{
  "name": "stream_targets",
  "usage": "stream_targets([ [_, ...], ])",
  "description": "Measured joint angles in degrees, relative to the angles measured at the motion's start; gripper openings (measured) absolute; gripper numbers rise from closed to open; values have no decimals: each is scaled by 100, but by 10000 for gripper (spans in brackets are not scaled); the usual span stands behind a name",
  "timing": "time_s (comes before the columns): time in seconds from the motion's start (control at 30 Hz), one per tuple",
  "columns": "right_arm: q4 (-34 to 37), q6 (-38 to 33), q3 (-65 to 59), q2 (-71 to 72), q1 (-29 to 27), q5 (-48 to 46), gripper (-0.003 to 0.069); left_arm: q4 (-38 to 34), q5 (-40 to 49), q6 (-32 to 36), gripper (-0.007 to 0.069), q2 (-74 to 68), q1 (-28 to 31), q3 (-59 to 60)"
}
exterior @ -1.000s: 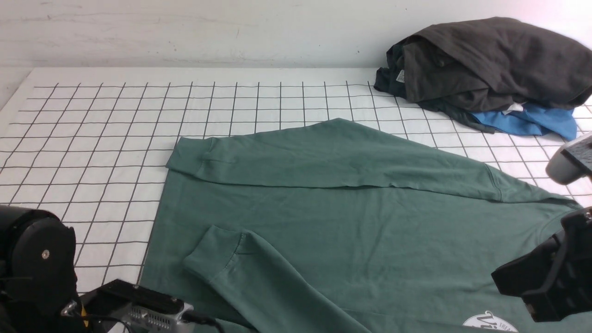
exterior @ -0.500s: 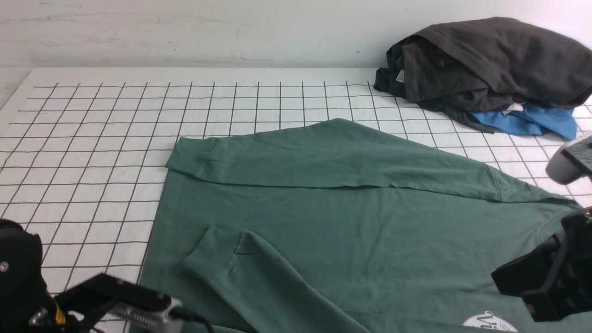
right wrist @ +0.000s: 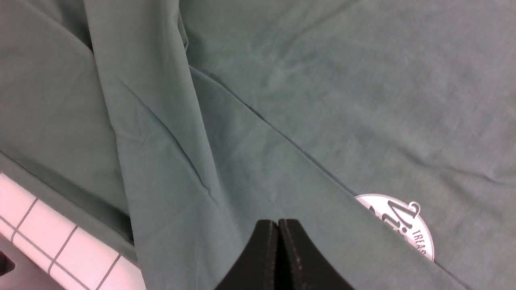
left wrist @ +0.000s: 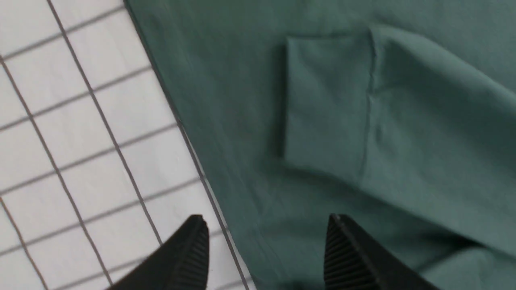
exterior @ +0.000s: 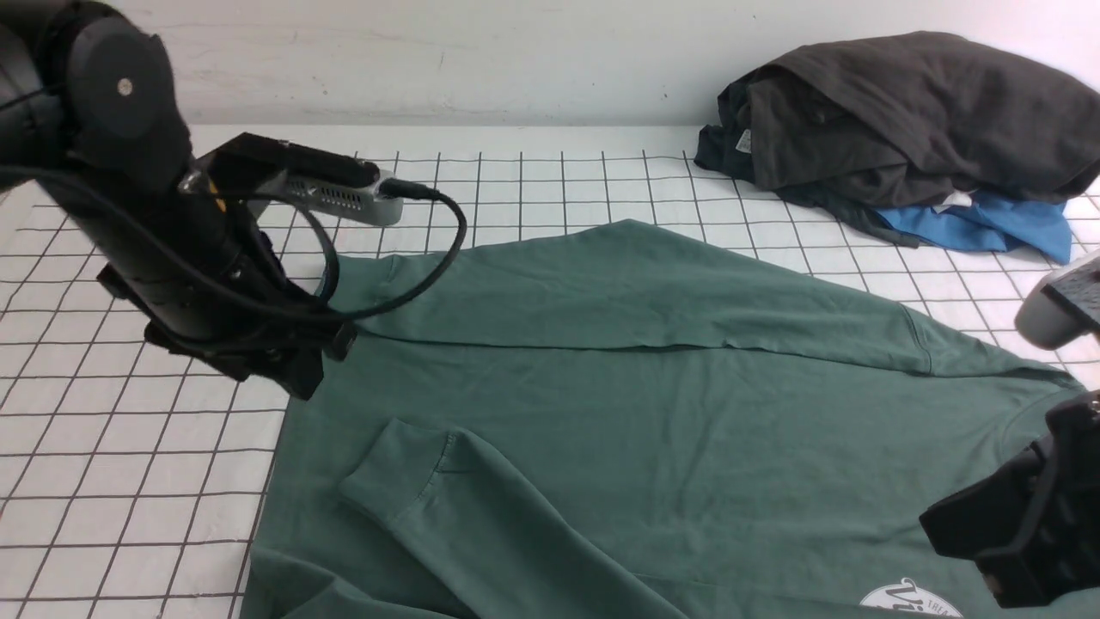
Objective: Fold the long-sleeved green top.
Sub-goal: Use the left arm to clamp the cuff farthest from it
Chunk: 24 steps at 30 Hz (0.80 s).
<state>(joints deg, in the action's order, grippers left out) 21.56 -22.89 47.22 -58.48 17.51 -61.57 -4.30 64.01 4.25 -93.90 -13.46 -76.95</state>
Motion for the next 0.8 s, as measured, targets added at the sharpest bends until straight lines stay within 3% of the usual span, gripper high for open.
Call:
stream_targets([
  [0.5, -349, 184, 0, 0, 0, 274, -15, 151, -705, 17, 363, -2574, 354, -2386],
  [0.8, -1292, 966, 366, -585, 0, 505, -15, 163, -693, -30, 363, -3843, 687, -3698],
])
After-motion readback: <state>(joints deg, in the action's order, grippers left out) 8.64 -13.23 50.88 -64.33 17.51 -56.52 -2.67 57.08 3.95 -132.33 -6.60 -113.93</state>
